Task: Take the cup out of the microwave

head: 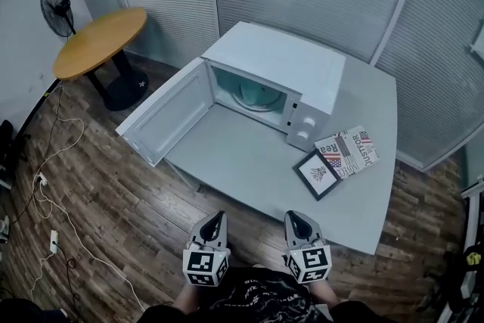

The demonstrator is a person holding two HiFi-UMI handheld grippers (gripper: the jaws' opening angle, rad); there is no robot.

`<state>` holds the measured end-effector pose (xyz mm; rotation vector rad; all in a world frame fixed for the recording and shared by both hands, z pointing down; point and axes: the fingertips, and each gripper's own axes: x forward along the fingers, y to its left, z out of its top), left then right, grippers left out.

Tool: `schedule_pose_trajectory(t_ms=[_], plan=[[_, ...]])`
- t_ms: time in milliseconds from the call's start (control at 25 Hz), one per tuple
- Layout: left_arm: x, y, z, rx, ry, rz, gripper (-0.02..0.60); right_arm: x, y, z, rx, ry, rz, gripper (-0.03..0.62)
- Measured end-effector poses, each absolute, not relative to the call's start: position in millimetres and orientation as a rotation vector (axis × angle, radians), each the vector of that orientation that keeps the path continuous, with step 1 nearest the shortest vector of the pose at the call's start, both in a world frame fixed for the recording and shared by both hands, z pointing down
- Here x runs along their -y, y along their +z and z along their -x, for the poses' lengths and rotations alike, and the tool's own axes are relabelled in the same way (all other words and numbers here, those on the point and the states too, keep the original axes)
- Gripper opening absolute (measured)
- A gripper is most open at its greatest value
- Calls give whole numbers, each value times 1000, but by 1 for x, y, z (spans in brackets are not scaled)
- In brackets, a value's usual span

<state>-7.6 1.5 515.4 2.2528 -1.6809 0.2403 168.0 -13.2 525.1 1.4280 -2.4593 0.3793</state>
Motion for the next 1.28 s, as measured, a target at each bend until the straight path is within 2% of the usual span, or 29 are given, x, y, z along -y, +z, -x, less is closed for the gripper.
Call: schedule_pose_trajectory(t_ms=[1080,1120,1200,1280], plan=[[173,516,98,1398,294,-2489,6,172,523,-74,2290,511,-1760,8],[176,516,102,1397,293,-2492,6,178,522,-70,2300,513,-1764,20],[180,519,108,1404,295,-2487,6,188,517,-64,2321,514,-1766,114],[180,521,111,1402,295,-2475,6,195,512,-59,2343,507,-1763,160]])
